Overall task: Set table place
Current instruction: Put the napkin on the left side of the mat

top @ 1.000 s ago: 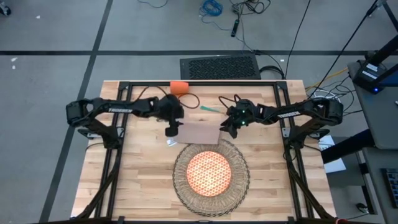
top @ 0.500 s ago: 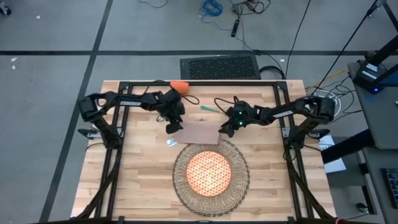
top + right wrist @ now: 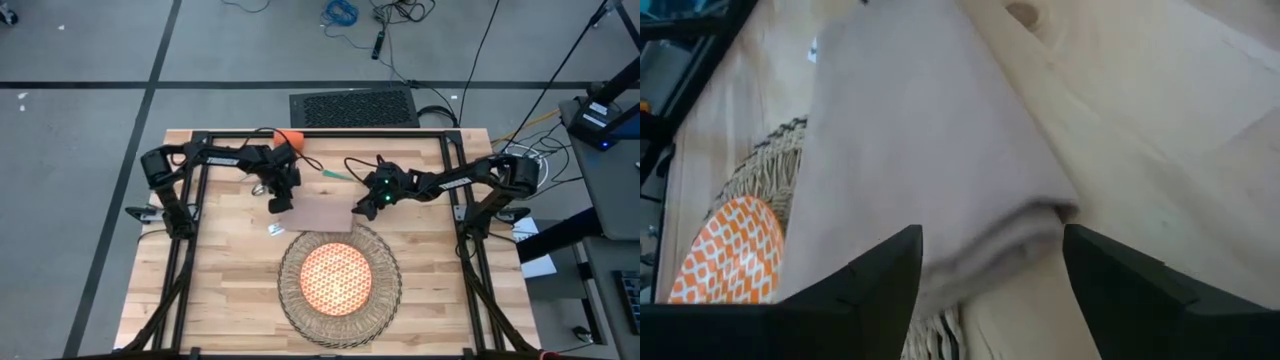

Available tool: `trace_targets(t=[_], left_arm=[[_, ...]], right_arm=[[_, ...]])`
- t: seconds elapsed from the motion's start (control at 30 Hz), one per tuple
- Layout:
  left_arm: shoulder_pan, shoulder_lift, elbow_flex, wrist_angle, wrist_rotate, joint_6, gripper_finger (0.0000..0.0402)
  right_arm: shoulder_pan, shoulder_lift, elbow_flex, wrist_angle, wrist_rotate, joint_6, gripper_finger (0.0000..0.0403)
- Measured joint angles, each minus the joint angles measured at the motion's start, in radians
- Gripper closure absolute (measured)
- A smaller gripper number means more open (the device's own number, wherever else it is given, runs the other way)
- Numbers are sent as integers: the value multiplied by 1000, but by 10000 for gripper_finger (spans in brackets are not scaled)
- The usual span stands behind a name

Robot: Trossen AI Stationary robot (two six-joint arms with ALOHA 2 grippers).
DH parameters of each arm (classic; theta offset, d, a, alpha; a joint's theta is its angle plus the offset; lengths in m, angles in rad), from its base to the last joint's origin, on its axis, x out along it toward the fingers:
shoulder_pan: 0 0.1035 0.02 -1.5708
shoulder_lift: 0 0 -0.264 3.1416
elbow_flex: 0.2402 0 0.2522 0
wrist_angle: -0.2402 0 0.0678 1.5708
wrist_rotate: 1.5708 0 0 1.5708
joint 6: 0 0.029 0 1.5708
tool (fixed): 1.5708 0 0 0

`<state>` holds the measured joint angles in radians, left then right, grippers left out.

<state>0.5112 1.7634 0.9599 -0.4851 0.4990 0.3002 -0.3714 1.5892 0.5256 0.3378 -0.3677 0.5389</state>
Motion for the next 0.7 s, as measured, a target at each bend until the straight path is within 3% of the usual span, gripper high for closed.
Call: trace_targets(t=[0.17,0.33,0.47,0.6,0.7], left_arm=[[0,79,22,7,91,24,186],[-13,103,41,-4,129,63,194],[-38,104,60,-64,107,140,254],[-55,105,66,-117,101,206,372],[-62,104,66,-135,81,223,393]], right_arm=[[12,72,17,83,-2,27,172],[45,206,133,46,-34,-27,183],[66,272,216,8,-28,-143,256],[66,272,250,-21,-20,-230,378],[73,242,250,-50,6,-272,393]])
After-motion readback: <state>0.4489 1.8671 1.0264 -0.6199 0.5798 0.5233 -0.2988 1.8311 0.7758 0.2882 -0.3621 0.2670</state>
